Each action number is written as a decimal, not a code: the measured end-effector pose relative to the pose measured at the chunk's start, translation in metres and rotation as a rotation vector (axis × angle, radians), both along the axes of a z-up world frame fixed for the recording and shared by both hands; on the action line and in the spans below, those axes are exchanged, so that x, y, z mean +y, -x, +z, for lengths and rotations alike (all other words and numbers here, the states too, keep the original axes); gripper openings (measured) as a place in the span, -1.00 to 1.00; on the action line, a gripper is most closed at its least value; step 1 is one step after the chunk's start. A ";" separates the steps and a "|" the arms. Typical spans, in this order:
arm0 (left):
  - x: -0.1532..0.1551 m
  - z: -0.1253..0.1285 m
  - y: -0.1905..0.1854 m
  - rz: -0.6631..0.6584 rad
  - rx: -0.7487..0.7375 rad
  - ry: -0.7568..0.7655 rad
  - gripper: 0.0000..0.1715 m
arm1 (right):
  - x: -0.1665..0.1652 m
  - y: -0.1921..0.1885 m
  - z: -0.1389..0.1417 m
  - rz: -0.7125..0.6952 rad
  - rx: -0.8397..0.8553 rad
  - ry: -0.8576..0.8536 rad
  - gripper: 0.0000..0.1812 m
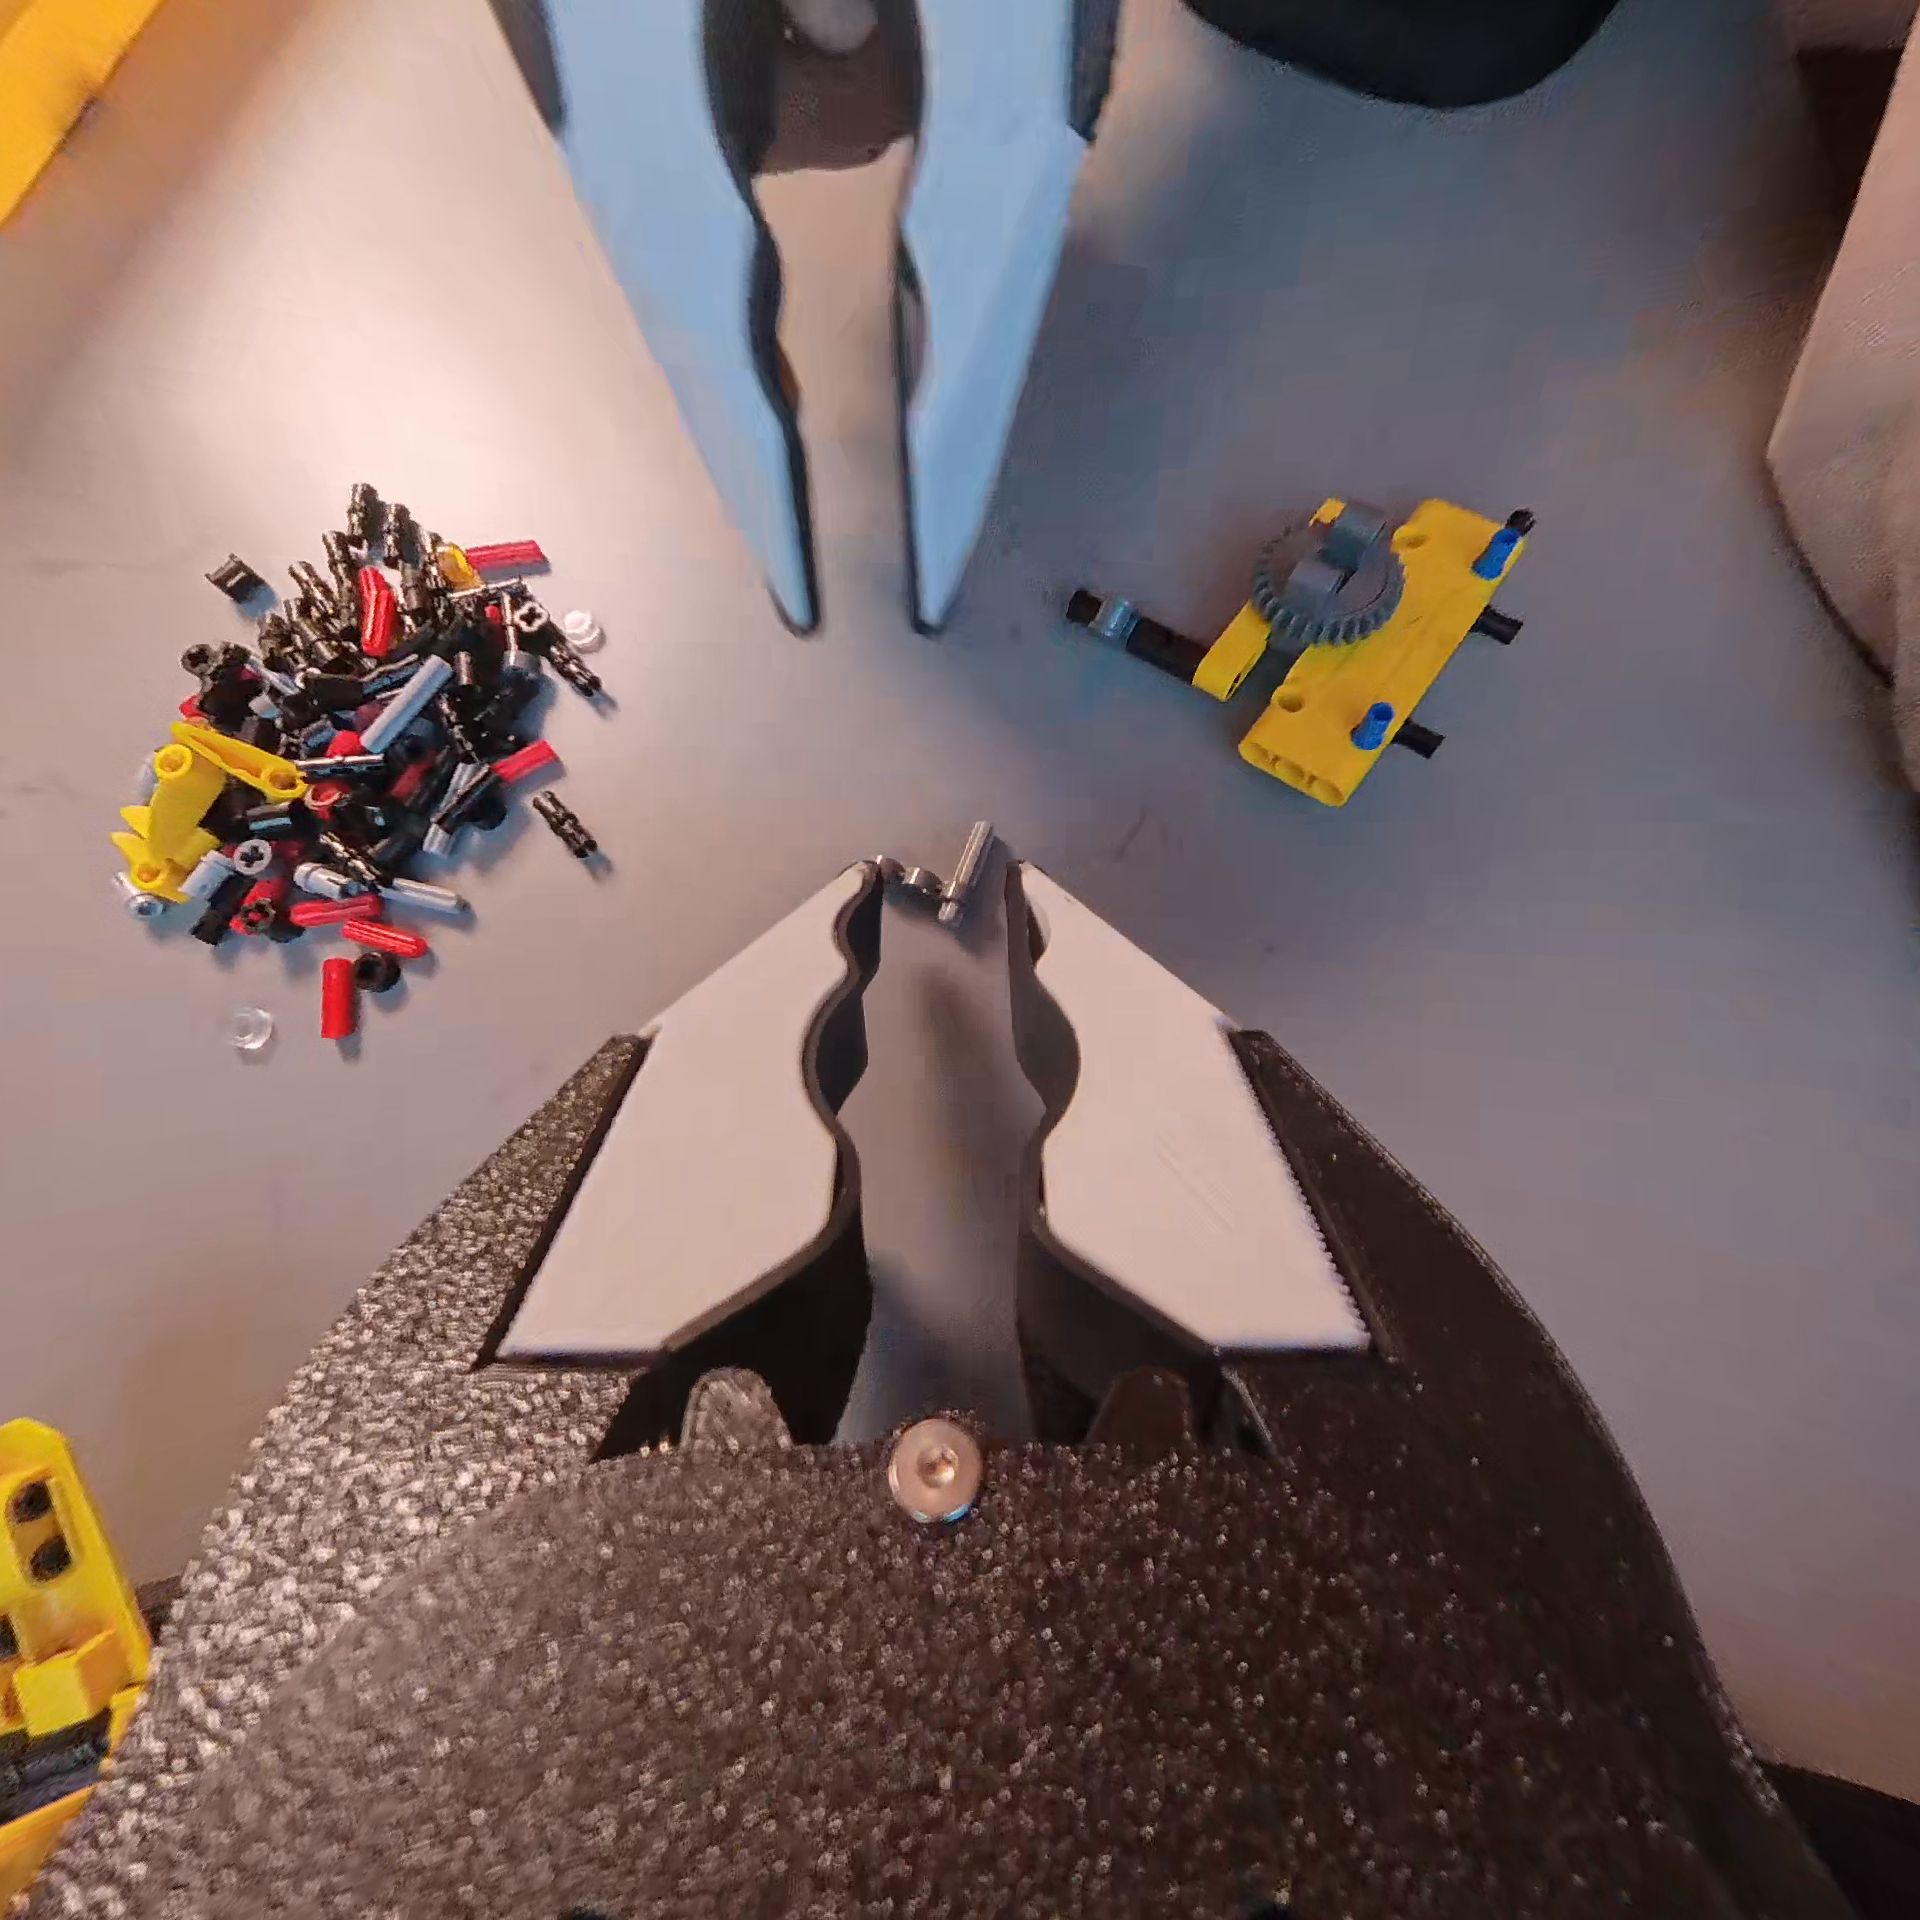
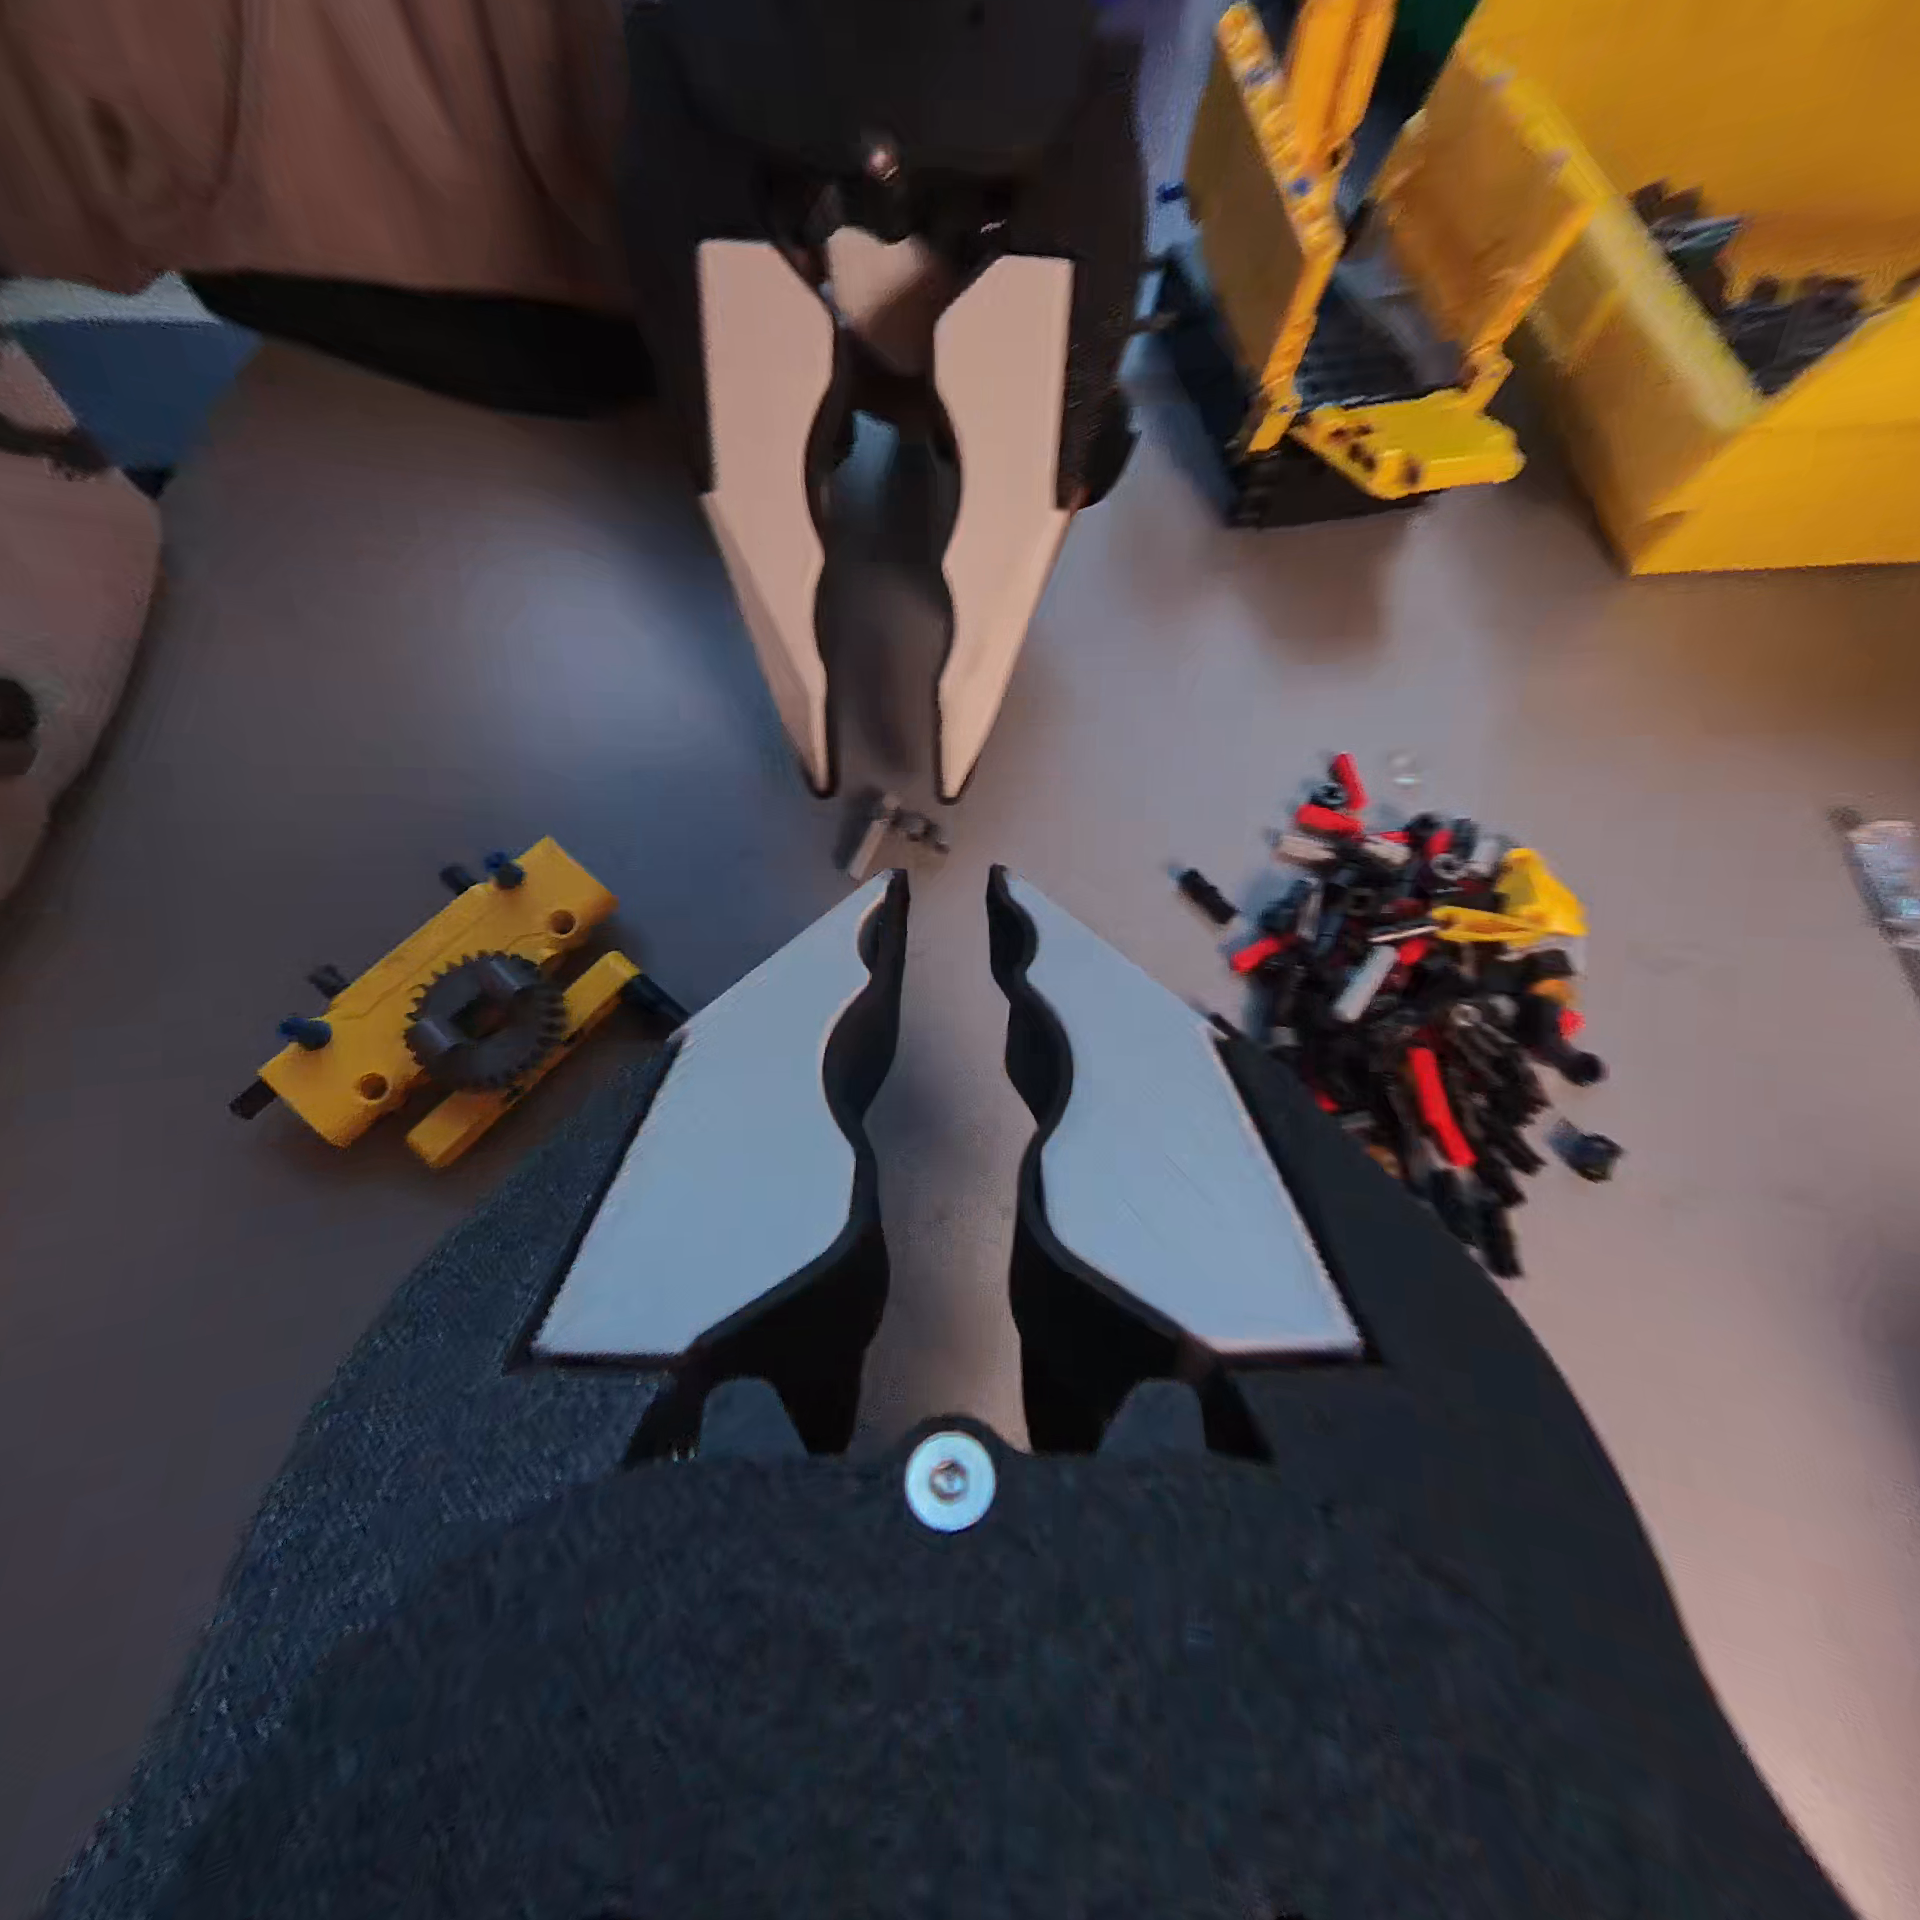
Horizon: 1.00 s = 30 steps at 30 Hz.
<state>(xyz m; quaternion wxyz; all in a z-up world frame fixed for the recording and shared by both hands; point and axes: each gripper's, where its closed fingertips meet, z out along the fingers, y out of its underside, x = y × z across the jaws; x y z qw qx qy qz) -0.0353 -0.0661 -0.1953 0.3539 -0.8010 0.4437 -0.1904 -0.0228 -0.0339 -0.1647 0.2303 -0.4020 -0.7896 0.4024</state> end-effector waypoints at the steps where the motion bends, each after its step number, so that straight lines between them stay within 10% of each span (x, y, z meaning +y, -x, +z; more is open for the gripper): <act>1: 0.000 -0.003 0.000 -0.001 0.022 -0.003 -0.74 | -0.010 -0.002 -0.010 0.025 -0.048 -0.018 -0.84; 18: 0.002 -0.003 -0.007 -0.031 0.022 -0.047 -0.76 | -0.022 0.005 -0.035 -0.023 -0.143 -0.125 -0.84; 30: 0.008 0.030 -0.011 -0.052 0.085 -0.300 -0.97 | -0.027 0.003 0.001 -0.003 -0.140 0.376 -0.76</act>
